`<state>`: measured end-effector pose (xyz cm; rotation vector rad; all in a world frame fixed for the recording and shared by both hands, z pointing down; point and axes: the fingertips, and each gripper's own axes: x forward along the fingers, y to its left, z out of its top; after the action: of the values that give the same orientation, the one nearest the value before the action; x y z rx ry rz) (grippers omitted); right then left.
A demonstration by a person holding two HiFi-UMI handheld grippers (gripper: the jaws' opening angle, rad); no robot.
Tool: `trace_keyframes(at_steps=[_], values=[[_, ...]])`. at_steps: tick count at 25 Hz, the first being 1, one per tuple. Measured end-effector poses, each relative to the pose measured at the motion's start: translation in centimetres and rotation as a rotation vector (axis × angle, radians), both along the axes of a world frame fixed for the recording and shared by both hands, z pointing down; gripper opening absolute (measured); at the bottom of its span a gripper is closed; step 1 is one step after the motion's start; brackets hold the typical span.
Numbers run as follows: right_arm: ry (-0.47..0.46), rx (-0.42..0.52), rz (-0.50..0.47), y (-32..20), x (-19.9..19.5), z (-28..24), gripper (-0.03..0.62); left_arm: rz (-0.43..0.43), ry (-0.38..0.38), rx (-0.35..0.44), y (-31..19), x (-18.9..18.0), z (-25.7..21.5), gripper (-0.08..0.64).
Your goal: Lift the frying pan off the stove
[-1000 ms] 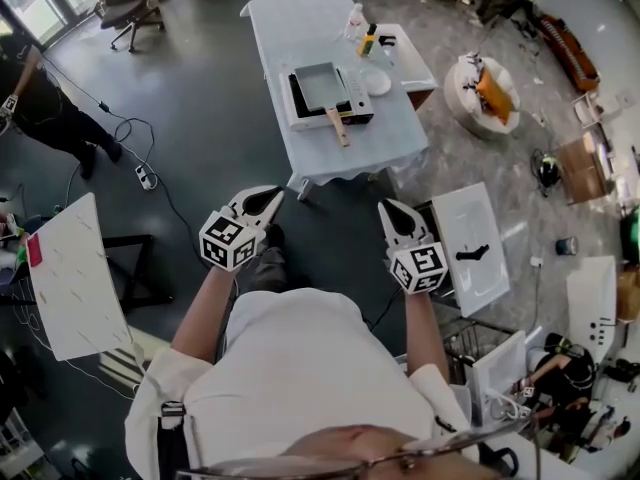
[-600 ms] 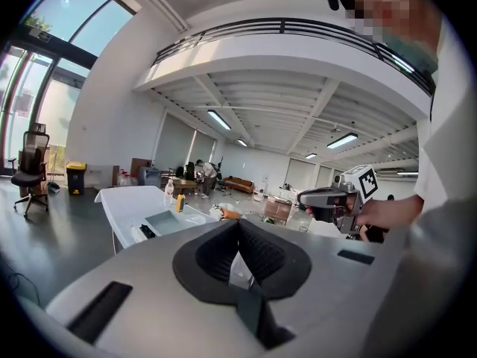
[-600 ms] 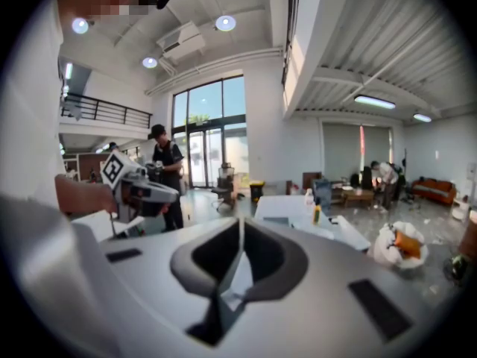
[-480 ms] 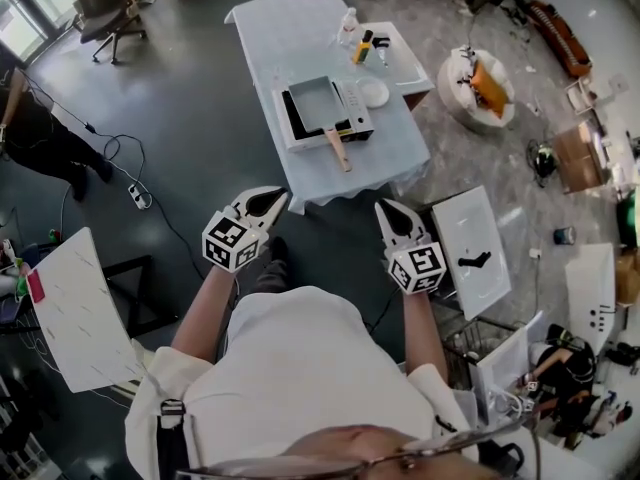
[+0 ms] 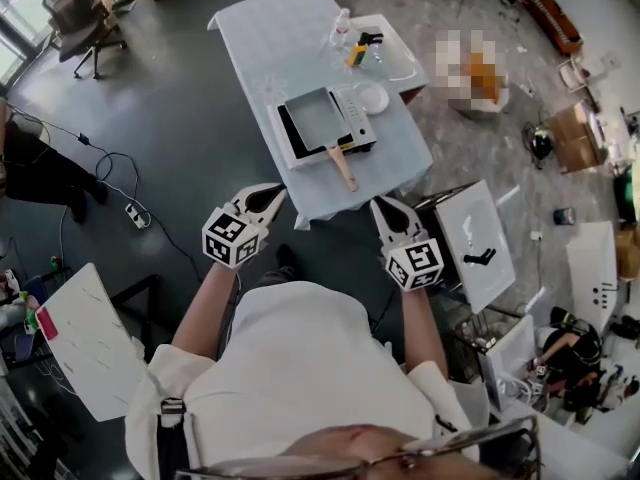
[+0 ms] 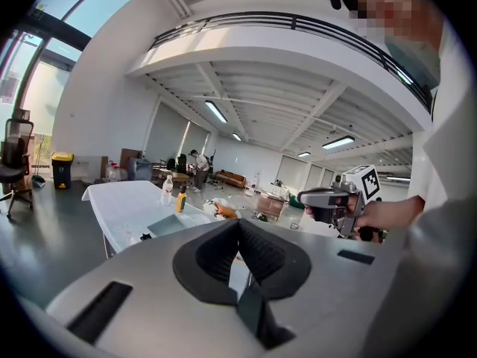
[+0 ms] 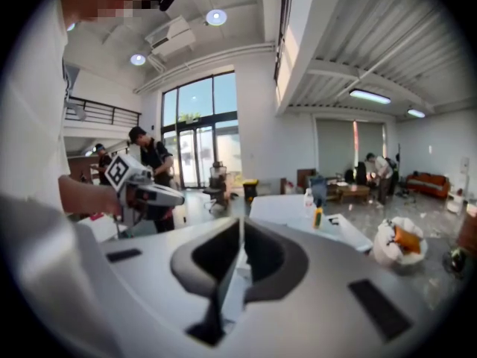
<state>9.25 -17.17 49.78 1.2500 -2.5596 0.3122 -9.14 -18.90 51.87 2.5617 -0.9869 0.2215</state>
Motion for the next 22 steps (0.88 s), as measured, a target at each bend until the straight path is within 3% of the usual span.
trace_keyframes(at_steps=[10,22], values=[[0.018,-0.006,0.075,-3.6,-1.4,0.4,0.038,0.107,0.017,-0.036,-5.1,-0.1,1.4,0.031],[0.025,-0.062,0.111,-5.5,-0.4,2.6,0.038,0.168,0.042,-0.097,-7.3,3.1,3.6,0.031]])
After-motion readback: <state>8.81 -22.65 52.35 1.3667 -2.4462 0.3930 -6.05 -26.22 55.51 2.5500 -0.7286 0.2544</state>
